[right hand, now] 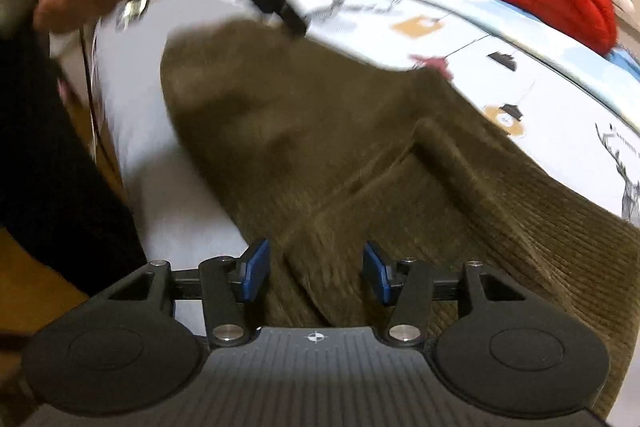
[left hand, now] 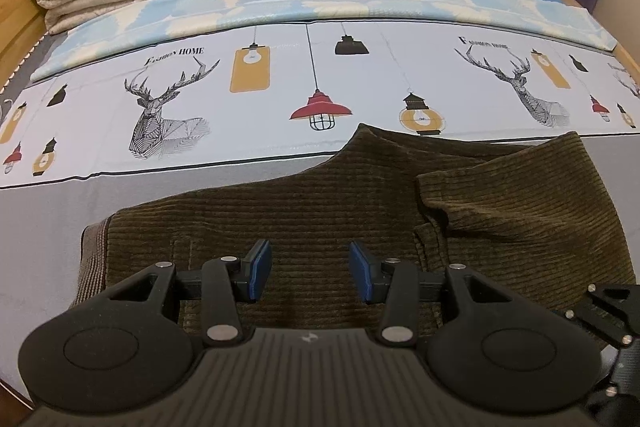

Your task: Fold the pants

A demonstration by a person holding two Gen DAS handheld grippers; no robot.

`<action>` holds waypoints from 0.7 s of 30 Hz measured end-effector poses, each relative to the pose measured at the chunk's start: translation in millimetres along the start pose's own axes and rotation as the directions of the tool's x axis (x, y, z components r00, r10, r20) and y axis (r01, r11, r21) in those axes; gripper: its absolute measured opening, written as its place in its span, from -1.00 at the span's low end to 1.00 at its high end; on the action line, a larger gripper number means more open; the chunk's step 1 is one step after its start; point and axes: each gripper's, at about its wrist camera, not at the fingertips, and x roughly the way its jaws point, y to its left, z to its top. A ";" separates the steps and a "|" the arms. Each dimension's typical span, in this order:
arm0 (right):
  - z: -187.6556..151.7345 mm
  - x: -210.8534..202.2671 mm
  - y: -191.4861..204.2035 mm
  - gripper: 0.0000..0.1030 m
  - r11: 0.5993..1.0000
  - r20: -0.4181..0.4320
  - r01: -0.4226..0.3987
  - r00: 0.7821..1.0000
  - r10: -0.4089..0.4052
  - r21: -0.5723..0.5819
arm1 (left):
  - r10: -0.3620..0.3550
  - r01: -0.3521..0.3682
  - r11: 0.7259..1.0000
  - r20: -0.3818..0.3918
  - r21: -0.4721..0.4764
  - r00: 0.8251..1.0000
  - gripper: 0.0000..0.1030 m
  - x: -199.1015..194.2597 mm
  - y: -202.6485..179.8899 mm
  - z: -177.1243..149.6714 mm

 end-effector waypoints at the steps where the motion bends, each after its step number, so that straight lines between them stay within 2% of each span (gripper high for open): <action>1: -2.2 1.6 -0.6 0.02 1.000 -0.009 0.017 1.000 -0.017 0.004 | 0.000 0.000 1.000 0.000 0.002 1.000 -0.07 0.0 -1.1 0.7; 2: -3.0 2.5 -4.2 -0.06 1.000 -0.014 0.005 1.000 -0.005 0.024 | -0.001 0.001 1.000 0.001 0.004 1.000 -0.07 0.0 -2.2 1.0; 3: -3.8 1.3 -7.3 -0.23 0.999 -0.009 -0.027 1.000 0.027 0.047 | -0.001 0.001 1.000 0.001 0.006 1.000 -0.07 0.4 -3.2 1.4; 4: -3.4 -1.7 -9.3 -0.63 0.996 0.000 -0.067 0.998 0.067 0.062 | -0.002 0.002 1.000 0.002 0.008 1.000 -0.07 0.4 -4.1 1.5; 7: -6.0 -12.2 -5.6 -0.73 0.993 0.029 -0.118 0.993 0.117 0.028 | -0.003 0.003 1.000 0.002 0.012 1.000 -0.07 0.6 -5.9 1.7; 10: -8.0 -31.1 -7.3 -0.74 0.977 0.049 -0.211 0.976 0.210 0.008 | -0.005 0.005 1.000 0.005 0.014 1.000 -0.07 0.1 -7.4 2.0; 12: -11.7 -36.1 -9.9 -0.74 0.971 0.039 -0.239 0.971 0.238 0.018 | -0.005 0.005 1.000 0.006 0.017 1.000 -0.07 0.2 -7.8 1.7; 15: -21.6 -21.7 0.0 -0.66 0.983 -0.052 -0.185 0.982 0.184 -0.018 | -0.002 0.002 1.000 0.004 0.020 1.000 -0.07 1.8 -9.1 2.0; 16: -23.6 -17.0 5.8 -0.51 0.984 -0.073 -0.171 0.983 0.167 -0.047 | -0.004 0.003 1.000 0.004 0.019 1.000 -0.07 1.9 -9.8 2.1; 17: -25.8 -14.0 12.5 -0.27 0.984 -0.082 -0.154 0.986 0.147 -0.088 | -0.005 0.005 1.000 0.004 0.020 1.000 -0.07 1.6 -10.9 1.9; 18: -26.9 -12.8 19.2 -0.13 0.983 -0.075 -0.124 0.991 0.115 -0.133 | -0.007 0.007 1.000 0.003 0.022 1.000 -0.07 1.6 -12.1 1.7; 19: -26.9 -12.5 24.1 0.11 0.982 -0.064 -0.093 0.994 0.083 -0.163 | -0.009 0.009 1.000 0.003 0.025 1.000 -0.07 1.7 -12.9 1.4; 20: -26.4 -10.8 27.4 0.27 0.981 -0.055 -0.064 0.997 0.055 -0.181 | -0.010 0.010 1.000 0.002 0.029 1.000 -0.07 2.0 -14.4 1.3; 21: -25.7 -8.1 29.4 0.30 0.981 -0.055 -0.046 0.998 0.036 -0.188 | -0.010 0.010 0.999 0.002 0.034 1.000 -0.07 2.2 -15.0 1.1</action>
